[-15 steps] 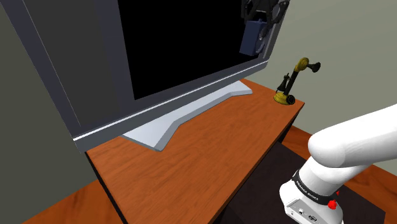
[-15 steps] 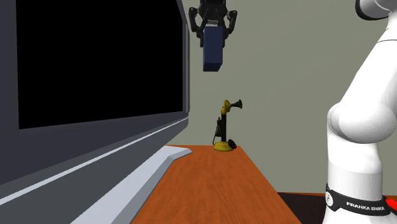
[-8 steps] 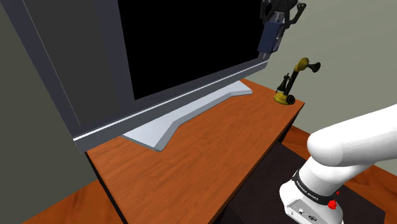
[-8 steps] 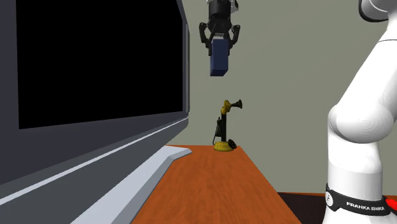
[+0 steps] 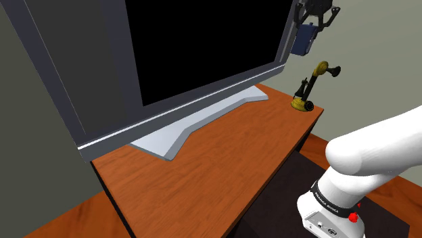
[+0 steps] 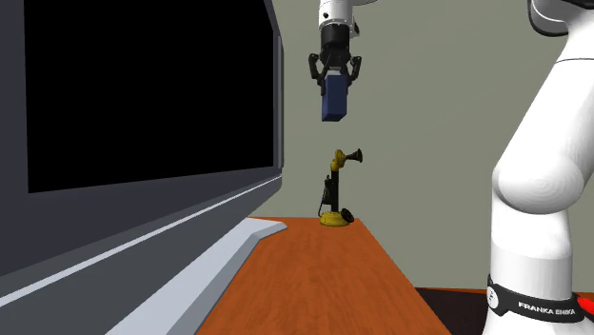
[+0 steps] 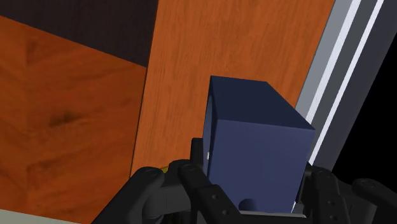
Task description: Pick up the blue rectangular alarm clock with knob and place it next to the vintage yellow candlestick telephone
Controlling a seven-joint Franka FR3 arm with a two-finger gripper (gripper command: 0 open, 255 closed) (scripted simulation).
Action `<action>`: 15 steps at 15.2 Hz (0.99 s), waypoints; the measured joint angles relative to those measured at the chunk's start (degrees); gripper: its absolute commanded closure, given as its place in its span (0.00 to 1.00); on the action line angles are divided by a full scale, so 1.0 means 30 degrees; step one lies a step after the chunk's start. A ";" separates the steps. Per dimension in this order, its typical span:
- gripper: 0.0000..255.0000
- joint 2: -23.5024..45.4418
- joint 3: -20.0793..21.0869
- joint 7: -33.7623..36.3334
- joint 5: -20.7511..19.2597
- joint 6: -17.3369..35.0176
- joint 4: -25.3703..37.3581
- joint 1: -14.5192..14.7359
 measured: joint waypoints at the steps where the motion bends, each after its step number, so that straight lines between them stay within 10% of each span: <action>1: 1.00 0.0192 -0.0318 -0.0445 -0.0122 -0.0015 0.0198 -0.0122; 15: 1.00 0.1570 -0.2566 -0.3624 -0.0844 0.1958 -0.0363 -0.1076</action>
